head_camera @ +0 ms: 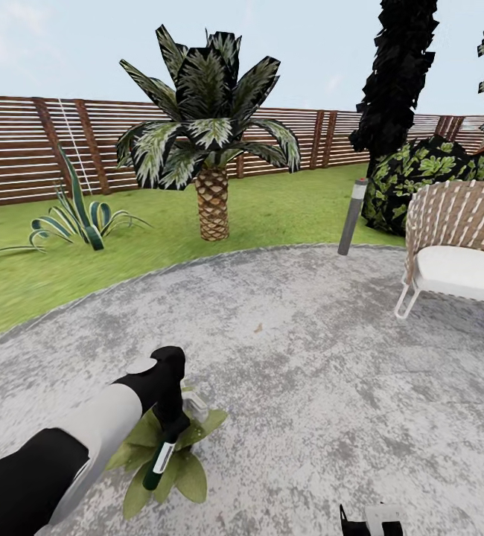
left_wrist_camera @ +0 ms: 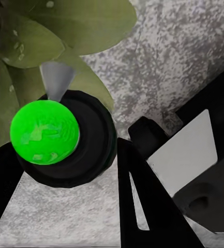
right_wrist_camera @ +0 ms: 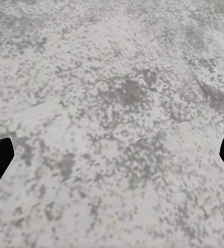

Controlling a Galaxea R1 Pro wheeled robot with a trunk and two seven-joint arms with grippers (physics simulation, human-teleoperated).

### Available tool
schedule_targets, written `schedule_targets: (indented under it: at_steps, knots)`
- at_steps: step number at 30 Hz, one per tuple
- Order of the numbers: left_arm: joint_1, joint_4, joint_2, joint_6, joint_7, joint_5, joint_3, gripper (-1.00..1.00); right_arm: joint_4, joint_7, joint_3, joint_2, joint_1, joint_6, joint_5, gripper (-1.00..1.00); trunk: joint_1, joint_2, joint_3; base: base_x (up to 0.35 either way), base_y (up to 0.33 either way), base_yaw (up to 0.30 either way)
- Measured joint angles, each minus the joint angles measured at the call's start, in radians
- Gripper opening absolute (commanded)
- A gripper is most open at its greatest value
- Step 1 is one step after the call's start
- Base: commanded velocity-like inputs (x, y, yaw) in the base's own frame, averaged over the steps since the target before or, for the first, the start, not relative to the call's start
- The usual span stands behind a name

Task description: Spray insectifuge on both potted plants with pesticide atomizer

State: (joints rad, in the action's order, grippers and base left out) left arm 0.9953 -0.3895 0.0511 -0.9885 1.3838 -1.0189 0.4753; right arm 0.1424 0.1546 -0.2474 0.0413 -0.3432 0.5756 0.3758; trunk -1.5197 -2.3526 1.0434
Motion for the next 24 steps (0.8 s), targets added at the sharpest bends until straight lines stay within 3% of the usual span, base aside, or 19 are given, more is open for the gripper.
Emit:
schedule_targets:
  at_steps: [3,5,11,24]
  knots:
    - [0.000,0.001,0.003,0.000,0.000,-0.041,-0.001,-1.00,0.000,0.000,0.000,0.000,0.000,0.000,0.000,1.00,0.000,0.000,0.000,0.002,0.000,0.000]
    - [-0.001,0.001,0.004,0.000,0.010,-0.050,-0.001,-1.00,0.000,0.000,0.000,-0.001,0.000,0.000,0.000,1.00,0.000,0.000,0.000,0.000,0.000,0.000]
    - [-0.012,0.001,-0.001,0.001,0.052,-0.056,0.003,-1.00,0.000,0.001,0.000,-0.001,0.000,0.000,0.000,1.00,0.000,0.000,0.000,0.000,0.000,0.000]
    - [-0.020,0.001,0.001,0.001,0.055,-0.057,-0.001,-1.00,0.000,0.001,0.000,-0.001,0.000,0.000,0.000,1.00,0.000,0.000,0.000,0.014,0.000,0.000]
